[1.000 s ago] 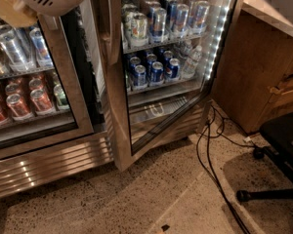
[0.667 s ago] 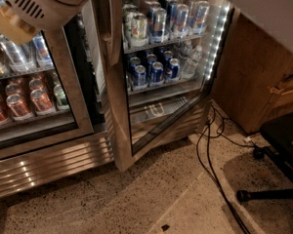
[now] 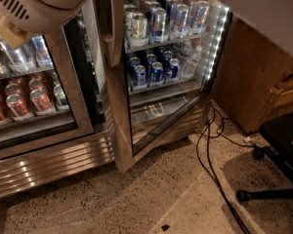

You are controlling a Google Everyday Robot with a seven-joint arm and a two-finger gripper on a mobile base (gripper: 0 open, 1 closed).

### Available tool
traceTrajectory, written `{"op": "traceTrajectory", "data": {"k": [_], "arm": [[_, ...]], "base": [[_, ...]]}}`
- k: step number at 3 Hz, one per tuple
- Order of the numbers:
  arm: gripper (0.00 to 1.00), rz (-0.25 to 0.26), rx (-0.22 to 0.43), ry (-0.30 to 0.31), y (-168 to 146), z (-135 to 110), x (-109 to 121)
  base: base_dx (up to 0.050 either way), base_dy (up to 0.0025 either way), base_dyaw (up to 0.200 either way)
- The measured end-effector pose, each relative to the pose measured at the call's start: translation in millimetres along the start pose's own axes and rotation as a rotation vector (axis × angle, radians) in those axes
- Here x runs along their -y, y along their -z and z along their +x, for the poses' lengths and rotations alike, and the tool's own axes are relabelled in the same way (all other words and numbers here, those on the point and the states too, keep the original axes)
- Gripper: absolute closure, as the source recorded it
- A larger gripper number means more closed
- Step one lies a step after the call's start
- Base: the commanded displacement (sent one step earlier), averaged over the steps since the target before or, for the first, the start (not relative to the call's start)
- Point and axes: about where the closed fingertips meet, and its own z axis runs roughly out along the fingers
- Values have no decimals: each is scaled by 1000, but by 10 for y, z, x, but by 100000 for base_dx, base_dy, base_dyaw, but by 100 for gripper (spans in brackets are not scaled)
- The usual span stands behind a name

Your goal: Open right fridge door

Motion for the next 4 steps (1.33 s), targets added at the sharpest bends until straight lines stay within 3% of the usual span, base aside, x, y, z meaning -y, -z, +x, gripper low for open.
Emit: {"op": "traceTrajectory", "data": {"k": [1, 4], "arm": [[100, 9, 19, 19, 114, -104, -89], [100, 9, 19, 19, 114, -104, -89]], "base": [[0, 0, 0], [0, 0, 0]]}}
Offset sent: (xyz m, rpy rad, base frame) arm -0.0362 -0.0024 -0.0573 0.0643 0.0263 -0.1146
